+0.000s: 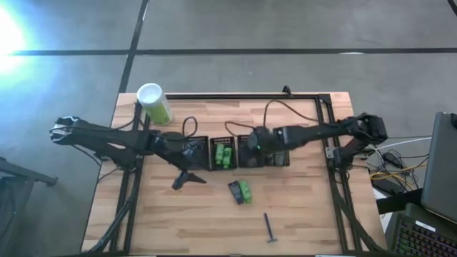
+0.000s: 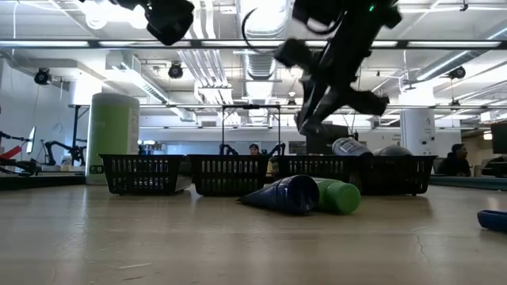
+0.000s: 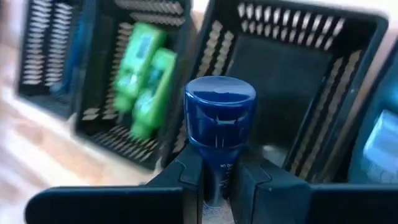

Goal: Pick & Place Travel size toiletries
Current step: Put the blue shave cream into the middle right black basket, then put the blue razor into the left black basket

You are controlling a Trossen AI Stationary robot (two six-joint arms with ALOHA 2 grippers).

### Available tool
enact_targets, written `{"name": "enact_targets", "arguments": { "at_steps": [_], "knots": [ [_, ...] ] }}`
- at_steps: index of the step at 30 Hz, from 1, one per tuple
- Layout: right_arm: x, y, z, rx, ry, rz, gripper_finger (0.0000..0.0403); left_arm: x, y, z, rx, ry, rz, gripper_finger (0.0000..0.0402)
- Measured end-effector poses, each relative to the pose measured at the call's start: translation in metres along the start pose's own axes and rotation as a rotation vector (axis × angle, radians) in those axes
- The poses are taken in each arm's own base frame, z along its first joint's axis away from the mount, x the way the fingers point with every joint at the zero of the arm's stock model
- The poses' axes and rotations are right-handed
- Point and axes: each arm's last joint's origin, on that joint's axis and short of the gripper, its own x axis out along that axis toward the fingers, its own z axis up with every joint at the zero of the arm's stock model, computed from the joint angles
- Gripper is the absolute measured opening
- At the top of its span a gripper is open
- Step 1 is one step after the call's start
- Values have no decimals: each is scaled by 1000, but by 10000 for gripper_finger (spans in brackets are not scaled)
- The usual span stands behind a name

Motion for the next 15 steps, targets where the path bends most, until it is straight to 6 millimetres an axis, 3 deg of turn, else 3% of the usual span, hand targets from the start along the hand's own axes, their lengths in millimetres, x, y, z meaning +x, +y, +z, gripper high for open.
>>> {"name": "enact_targets", "arguments": {
  "at_steps": [4,8,15],
  "knots": [
    [20,-10,15,-30,58,-53,49,-2,0,1,-11,-8,5,223],
    [31,-12,17,-58,69,-81,89,-1,0,0,-33,-5,6,223],
    [30,-6,21,-82,60,-65,174,0,0,-3,-45,6,7,223]
  ]
}}
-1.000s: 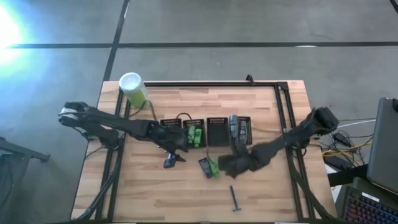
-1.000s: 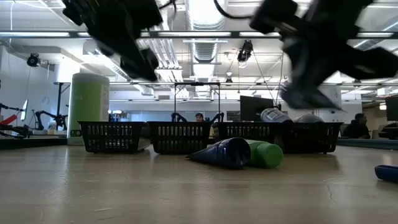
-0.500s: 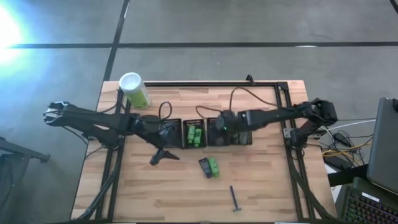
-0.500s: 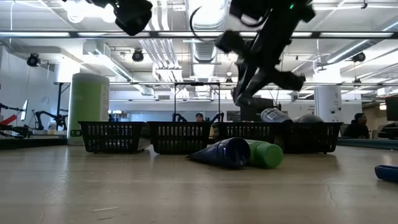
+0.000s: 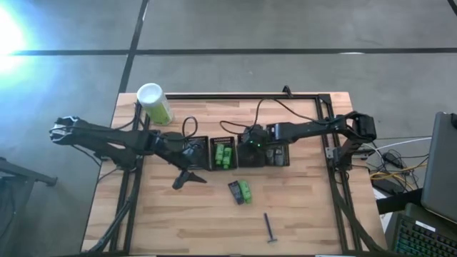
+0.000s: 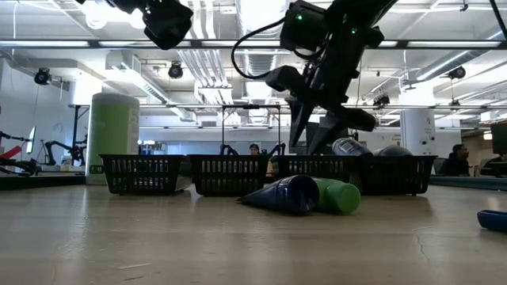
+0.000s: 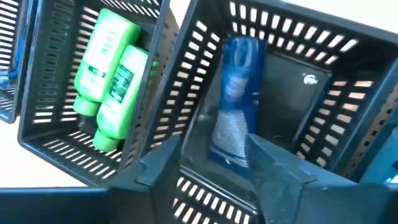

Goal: Pick & Place Travel size toiletries
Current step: Put the blue razor into the left black basket

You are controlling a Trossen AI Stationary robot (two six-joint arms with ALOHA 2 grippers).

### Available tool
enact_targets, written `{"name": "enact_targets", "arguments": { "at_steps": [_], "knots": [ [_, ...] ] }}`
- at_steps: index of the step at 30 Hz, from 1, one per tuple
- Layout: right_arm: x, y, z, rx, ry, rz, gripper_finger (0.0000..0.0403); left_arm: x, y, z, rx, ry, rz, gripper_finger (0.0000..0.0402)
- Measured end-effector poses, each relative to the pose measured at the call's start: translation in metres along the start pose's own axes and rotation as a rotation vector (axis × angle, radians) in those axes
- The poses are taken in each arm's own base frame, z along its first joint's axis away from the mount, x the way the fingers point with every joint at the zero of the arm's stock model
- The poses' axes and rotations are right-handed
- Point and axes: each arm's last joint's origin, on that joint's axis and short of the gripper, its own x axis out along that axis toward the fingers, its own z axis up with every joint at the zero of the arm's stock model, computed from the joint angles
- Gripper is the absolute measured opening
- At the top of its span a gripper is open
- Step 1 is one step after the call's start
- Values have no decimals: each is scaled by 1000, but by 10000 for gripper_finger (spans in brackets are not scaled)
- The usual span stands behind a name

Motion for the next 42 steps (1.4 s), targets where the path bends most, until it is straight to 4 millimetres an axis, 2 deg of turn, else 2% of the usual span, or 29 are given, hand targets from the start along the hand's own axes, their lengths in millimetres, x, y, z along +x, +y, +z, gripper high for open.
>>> {"name": "enact_targets", "arguments": {
  "at_steps": [9,20,32,37,42],
  "knots": [
    [-9,13,-6,-34,9,33,247,0,0,0,-2,4,-1,223],
    [-29,28,-47,-111,127,-51,290,0,0,0,-4,5,-1,223],
    [-44,42,-121,-114,278,-12,328,0,0,-1,-3,5,-1,223],
    [-53,43,-160,-109,313,-17,344,0,0,-1,1,6,7,223],
    [-52,41,-203,-82,350,-49,349,0,1,-2,11,13,14,223]
  ]
}}
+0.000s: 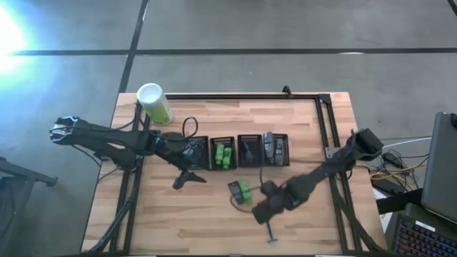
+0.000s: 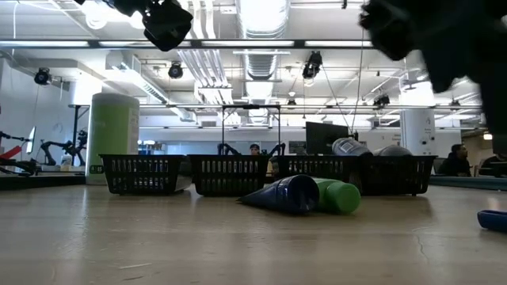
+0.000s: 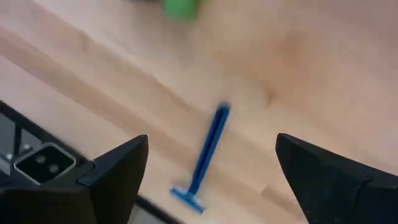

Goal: Pick & Place Travel size toiletries
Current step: Put the blue razor into the left black basket

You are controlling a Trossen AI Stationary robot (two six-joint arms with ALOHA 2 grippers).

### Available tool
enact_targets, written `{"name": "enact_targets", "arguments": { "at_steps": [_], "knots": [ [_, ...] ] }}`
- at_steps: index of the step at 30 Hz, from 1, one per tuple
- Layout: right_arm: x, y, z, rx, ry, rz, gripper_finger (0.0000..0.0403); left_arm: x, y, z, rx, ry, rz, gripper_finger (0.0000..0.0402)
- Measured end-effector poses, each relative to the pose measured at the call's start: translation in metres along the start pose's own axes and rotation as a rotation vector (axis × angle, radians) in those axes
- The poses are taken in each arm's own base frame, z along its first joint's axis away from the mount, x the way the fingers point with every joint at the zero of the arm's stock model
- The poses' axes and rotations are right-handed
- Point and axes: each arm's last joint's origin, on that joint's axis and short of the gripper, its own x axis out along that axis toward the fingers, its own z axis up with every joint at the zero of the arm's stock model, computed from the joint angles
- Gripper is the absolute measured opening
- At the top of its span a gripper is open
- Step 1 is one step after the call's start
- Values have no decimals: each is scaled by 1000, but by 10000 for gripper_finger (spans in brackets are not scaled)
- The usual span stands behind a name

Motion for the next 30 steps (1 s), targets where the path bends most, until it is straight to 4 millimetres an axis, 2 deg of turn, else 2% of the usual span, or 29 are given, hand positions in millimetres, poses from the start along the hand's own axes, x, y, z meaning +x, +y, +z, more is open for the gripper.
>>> {"name": "enact_targets", "arguments": {
  "at_steps": [8,15,18,23,30],
  "knots": [
    [35,12,-46,99,31,-60,322,2,1,-6,3,22,5,223],
    [72,26,-60,114,29,-135,290,4,3,-15,-7,51,9,223],
    [80,30,-61,115,36,-194,270,5,3,-16,-8,54,9,223],
    [88,34,-66,104,27,-289,216,5,3,-16,-8,52,9,223],
    [91,34,-69,69,24,-308,105,4,3,-16,-3,51,9,223]
  ]
}}
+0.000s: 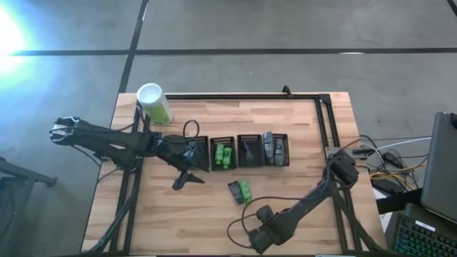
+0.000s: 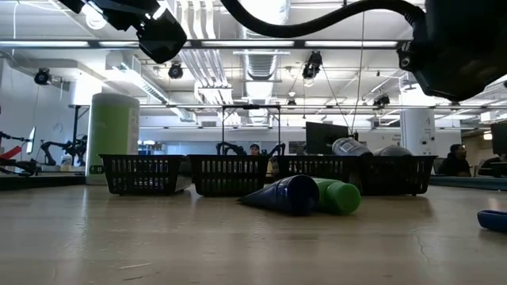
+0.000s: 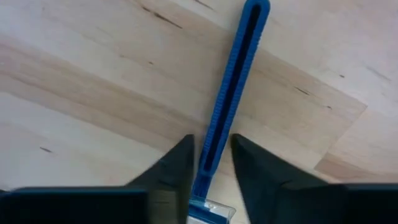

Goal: Pick & Place Travel size toiletries
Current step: Put the blue razor into the left black basket

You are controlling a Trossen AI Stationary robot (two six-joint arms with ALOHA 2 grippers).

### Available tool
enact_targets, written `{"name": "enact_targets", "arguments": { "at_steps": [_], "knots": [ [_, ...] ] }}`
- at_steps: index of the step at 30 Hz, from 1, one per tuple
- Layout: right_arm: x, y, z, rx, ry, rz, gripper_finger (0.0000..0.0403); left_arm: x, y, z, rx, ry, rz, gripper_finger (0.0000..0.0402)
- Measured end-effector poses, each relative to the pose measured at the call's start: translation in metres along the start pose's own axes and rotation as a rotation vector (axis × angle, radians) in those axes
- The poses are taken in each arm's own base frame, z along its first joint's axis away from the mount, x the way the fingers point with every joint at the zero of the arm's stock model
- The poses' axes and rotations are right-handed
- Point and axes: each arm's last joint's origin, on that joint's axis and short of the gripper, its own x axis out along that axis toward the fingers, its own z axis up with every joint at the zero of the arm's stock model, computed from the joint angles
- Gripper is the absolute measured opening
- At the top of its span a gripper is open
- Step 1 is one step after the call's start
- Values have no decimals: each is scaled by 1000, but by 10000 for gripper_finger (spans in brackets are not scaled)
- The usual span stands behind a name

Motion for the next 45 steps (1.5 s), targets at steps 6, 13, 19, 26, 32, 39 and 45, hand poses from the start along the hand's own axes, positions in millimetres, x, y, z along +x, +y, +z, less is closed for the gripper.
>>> {"name": "enact_targets", "arguments": {
  "at_steps": [6,13,19,26,32,39,45],
  "knots": [
    [-4,-1,0,-61,-23,17,23,0,0,0,1,0,0,223],
    [-33,-4,10,-142,-146,107,21,0,0,0,-2,3,1,223],
    [-72,-10,33,-345,-165,262,20,1,0,2,4,-22,2,223],
    [-109,-25,77,-594,-129,446,20,7,-3,6,217,-65,-7,223],
    [-130,-44,124,-641,-103,527,20,13,-12,8,458,-95,36,223],
    [-146,-52,168,-657,-121,633,20,24,-10,14,634,-144,138,223],
    [-156,-53,191,-689,-128,704,20,46,-5,17,734,-122,147,223]
  ]
}}
